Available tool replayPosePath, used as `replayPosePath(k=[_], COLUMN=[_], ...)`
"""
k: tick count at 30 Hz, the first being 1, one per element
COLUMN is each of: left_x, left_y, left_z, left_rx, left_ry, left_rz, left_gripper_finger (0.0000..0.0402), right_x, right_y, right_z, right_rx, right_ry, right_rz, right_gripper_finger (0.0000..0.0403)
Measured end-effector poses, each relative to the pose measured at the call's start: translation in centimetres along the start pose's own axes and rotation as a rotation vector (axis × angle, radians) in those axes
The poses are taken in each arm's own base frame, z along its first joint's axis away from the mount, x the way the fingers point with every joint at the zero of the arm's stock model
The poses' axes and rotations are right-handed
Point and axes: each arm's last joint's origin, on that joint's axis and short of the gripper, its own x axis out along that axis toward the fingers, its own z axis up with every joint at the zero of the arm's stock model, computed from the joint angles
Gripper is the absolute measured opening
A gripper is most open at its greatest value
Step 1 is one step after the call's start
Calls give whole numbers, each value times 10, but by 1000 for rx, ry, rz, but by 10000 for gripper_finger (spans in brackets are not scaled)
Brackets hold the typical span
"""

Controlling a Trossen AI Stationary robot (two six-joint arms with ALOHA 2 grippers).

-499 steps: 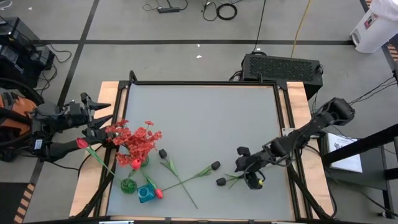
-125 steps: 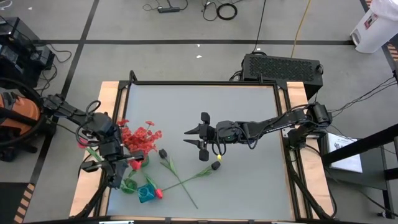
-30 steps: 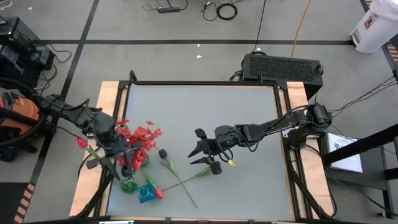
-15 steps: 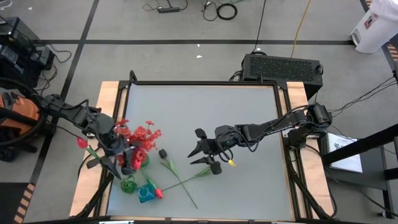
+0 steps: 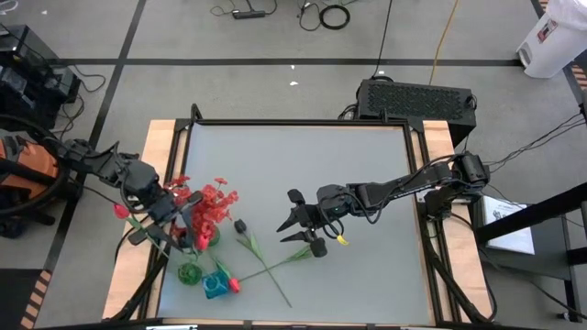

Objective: Sort flowers into vase by color
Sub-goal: Put the right black flower into the blue vase

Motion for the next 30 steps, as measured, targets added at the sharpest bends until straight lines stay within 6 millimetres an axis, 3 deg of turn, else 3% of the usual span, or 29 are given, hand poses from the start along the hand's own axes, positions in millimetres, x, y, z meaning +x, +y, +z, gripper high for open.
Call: replayPosePath(k=[5,30], left_x=[1,-6], left_y=[-5,-9], left_z=[0,16], left_rx=[-65,-52], left_ry=[11,-72], left_rz=[-117,-89], left_gripper_finger=[187,187], right_x=[0,0], right_y=[0,0], right_z=[0,-1], right_rx=[0,-17], right_ry=[1,6], right_rz=[0,-1], right_gripper_finger=[123,123])
